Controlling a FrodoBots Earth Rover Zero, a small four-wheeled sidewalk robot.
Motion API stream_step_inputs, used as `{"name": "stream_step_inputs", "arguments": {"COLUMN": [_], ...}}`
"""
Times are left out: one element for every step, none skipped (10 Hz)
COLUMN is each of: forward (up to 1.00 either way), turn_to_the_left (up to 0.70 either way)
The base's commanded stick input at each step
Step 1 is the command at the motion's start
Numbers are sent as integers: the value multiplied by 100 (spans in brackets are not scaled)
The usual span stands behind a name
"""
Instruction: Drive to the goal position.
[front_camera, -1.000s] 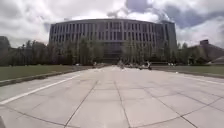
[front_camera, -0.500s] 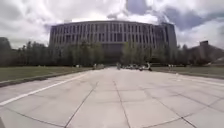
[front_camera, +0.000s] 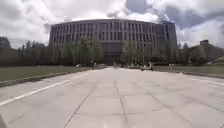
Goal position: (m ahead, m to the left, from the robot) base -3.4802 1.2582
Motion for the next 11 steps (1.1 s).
{"name": "stream_step_inputs", "arguments": {"forward": [100, 100, 100, 100, 100, 100, 100, 100, 100, 100, 100], "turn_to_the_left": [0, -1, -5, -4, 0, -5, -8, -11, -5, 0, 0]}}
